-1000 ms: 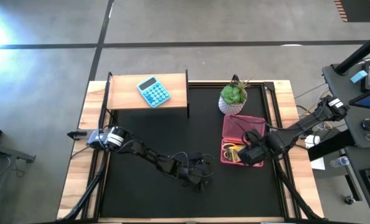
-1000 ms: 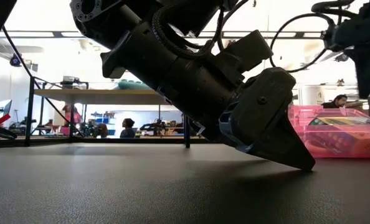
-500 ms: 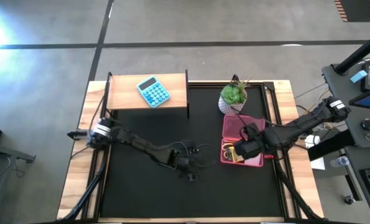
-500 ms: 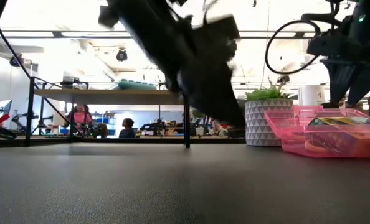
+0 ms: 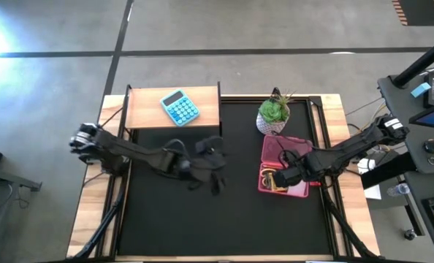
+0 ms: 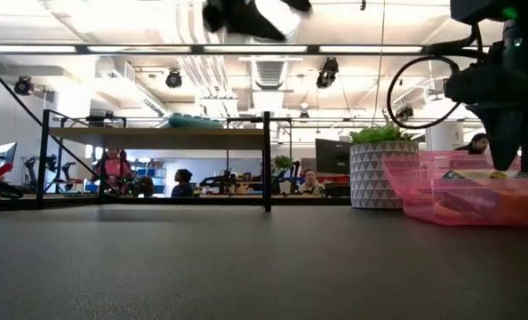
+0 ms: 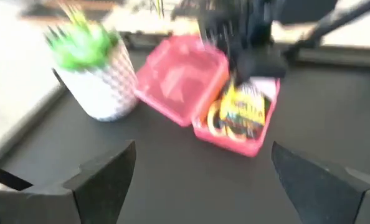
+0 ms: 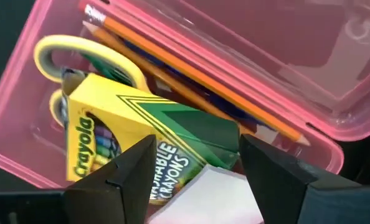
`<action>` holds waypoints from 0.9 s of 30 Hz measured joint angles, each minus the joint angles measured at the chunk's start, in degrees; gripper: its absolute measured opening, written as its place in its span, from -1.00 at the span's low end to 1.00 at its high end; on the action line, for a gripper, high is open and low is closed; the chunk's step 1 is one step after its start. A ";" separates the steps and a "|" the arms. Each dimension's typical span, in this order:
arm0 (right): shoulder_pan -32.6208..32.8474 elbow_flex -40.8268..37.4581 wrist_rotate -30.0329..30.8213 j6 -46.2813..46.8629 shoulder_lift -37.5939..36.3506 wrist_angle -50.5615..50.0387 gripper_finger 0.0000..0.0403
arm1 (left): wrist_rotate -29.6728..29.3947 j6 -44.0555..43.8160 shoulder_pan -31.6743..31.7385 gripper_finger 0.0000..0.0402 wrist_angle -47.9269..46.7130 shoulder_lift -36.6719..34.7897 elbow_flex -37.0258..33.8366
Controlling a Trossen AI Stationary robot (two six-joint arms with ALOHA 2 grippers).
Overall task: Pack school essentials
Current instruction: Adjust the yellow crayon box in the pink supply box, then close the pink supply box
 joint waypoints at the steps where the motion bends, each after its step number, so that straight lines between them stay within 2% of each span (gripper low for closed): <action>1: 0.00 0.00 -0.33 -0.01 0.02 0.02 0.09 | -0.52 0.94 0.00 0.78 0.14 -1.70 -0.05; 4: -0.02 0.01 -2.80 0.00 0.34 0.39 0.09 | -0.86 3.70 0.01 0.78 -0.44 -6.42 -0.05; 8: 0.00 1.54 -2.48 -0.06 -0.07 -0.37 0.09 | -1.12 5.35 0.00 0.78 -1.04 -10.67 -0.05; 15: -0.02 8.97 3.22 0.27 -1.16 -13.70 0.09 | -1.17 5.45 0.00 0.78 -2.89 -12.27 -0.05; 19: -0.59 13.63 10.22 -0.04 -1.19 -22.48 0.09 | -1.17 5.39 0.00 0.78 -2.46 -11.64 -0.05; 23: -5.25 15.27 15.07 -1.57 -1.19 -28.55 0.09 | -1.13 5.14 0.27 0.78 -2.38 -9.99 -0.05; 27: -14.28 14.35 15.45 -9.05 -1.21 -29.49 0.09 | -1.01 4.73 0.27 0.78 -0.07 -6.31 -0.05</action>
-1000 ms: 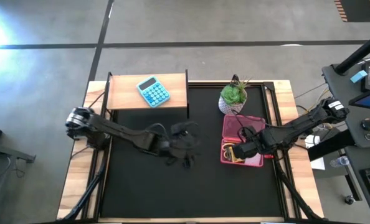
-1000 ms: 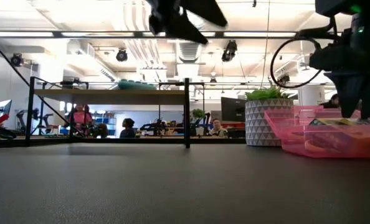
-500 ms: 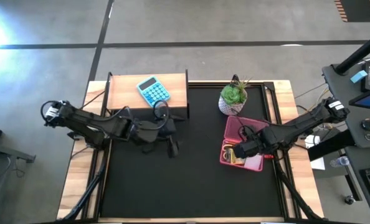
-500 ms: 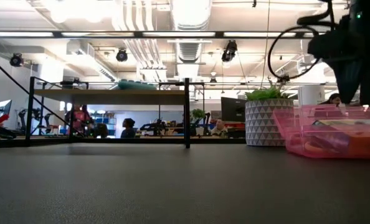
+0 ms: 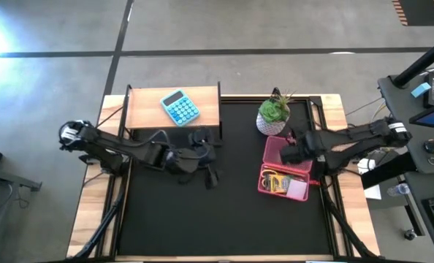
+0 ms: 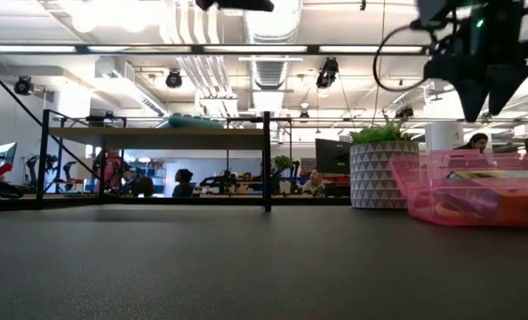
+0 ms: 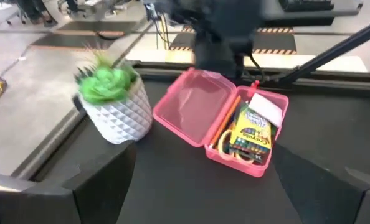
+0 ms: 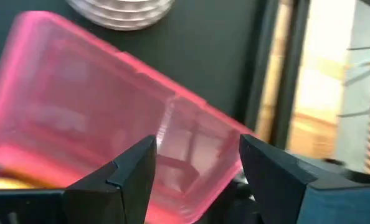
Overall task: Pack school essentials
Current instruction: Close the pink supply box
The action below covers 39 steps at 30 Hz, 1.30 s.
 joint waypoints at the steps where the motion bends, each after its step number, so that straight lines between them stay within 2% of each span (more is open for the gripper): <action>1: -2.60 -0.25 -0.43 -2.58 0.02 -0.04 0.09 | 0.17 -0.54 0.00 0.78 0.89 1.21 0.00; 5: -12.08 -0.33 -1.39 -11.76 -0.06 -0.04 0.09 | 0.43 -4.40 0.08 0.78 4.41 6.04 0.06; 10: -20.90 -0.17 -2.11 -25.50 -0.07 0.24 0.09 | 0.74 -11.73 0.73 0.78 8.80 12.31 0.22; 16: -25.37 -0.26 -4.26 -41.93 -0.07 0.99 0.09 | 6.42 -21.18 1.21 0.78 16.91 20.68 0.52; 18: -26.14 -0.27 -5.09 -45.72 -0.07 1.20 0.09 | 6.52 -24.32 1.20 0.78 19.78 23.27 0.52; 24: -26.86 -0.36 -5.87 -50.16 -0.07 1.83 0.09 | 6.58 -32.75 1.60 0.78 25.66 30.35 1.62; 34: -26.86 -0.38 -5.90 -52.31 -0.07 2.25 0.09 | 6.61 -29.90 2.14 0.78 24.57 39.09 9.87; 39: -26.86 -0.39 -5.89 -53.66 -0.09 2.29 0.09 | 4.74 -30.00 3.47 0.78 18.83 41.68 14.54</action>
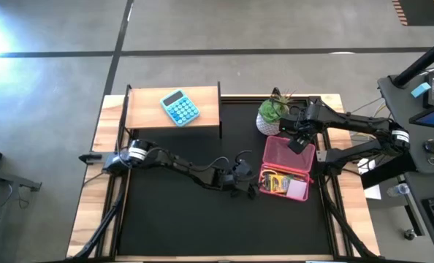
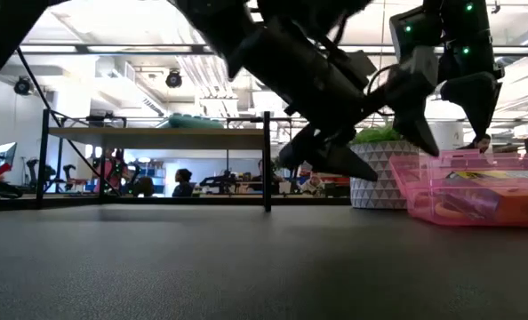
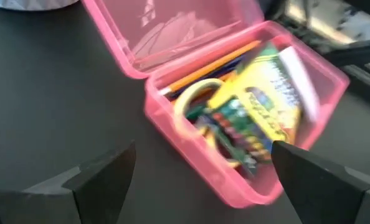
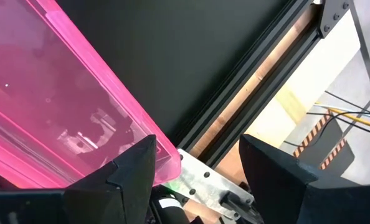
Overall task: Pack school essentials
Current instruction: Close the pink supply box
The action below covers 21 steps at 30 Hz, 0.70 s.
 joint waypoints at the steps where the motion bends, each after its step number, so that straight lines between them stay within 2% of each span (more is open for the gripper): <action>1: 0.00 0.00 0.00 0.00 0.00 0.05 0.09 | -0.01 -0.01 0.25 0.78 -1.18 0.47 0.93; 21: 0.00 0.00 0.00 -0.37 0.00 2.68 0.09 | -0.34 -0.03 2.63 0.78 -1.49 2.04 -0.12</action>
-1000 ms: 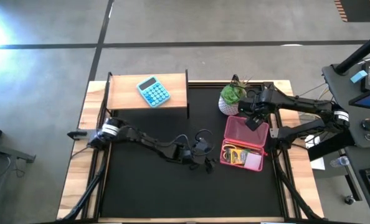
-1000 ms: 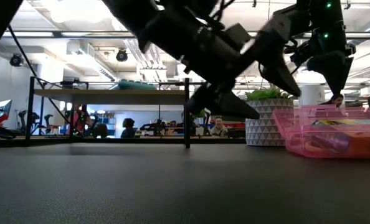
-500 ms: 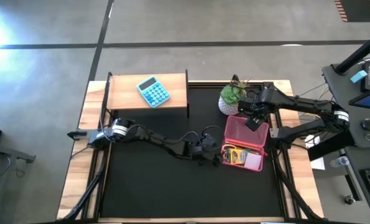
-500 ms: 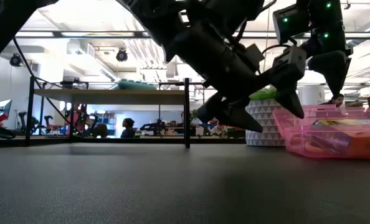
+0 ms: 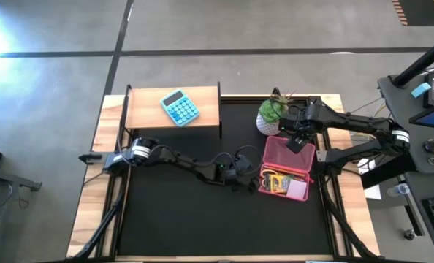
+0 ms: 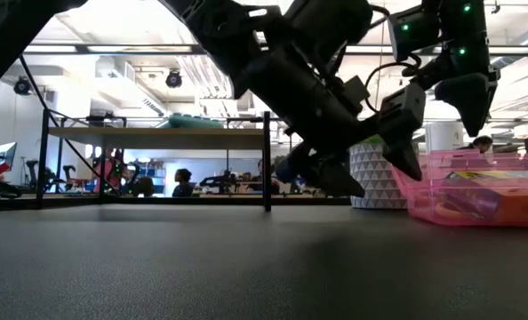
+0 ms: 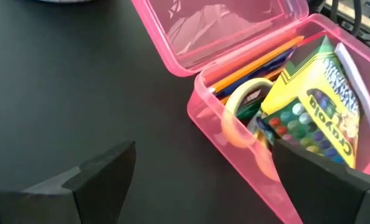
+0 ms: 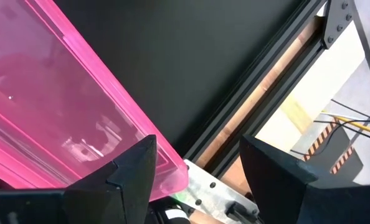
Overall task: Pack school essentials
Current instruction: Close the pink supply box
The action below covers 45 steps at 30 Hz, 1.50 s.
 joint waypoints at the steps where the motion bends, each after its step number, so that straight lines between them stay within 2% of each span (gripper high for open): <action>1: 0.00 0.00 0.00 0.00 0.00 0.15 0.09 | -0.02 -0.24 0.00 0.78 0.64 0.18 -0.02; 31: 0.00 -0.02 0.00 -0.63 0.00 1.37 0.09 | 2.23 1.18 -0.39 0.78 0.22 1.92 2.23; 36: 0.00 -0.02 0.00 -0.68 0.00 1.35 0.09 | 0.59 6.20 -0.42 0.78 -5.77 0.60 2.30; 40: 0.00 -0.02 -0.02 -0.68 0.00 1.40 0.09 | 0.39 6.42 -0.42 0.78 -12.69 -0.53 2.13; 45: 0.02 -0.02 -0.28 -0.61 0.00 1.34 0.09 | 0.37 6.91 -0.39 0.78 -14.21 -1.93 1.97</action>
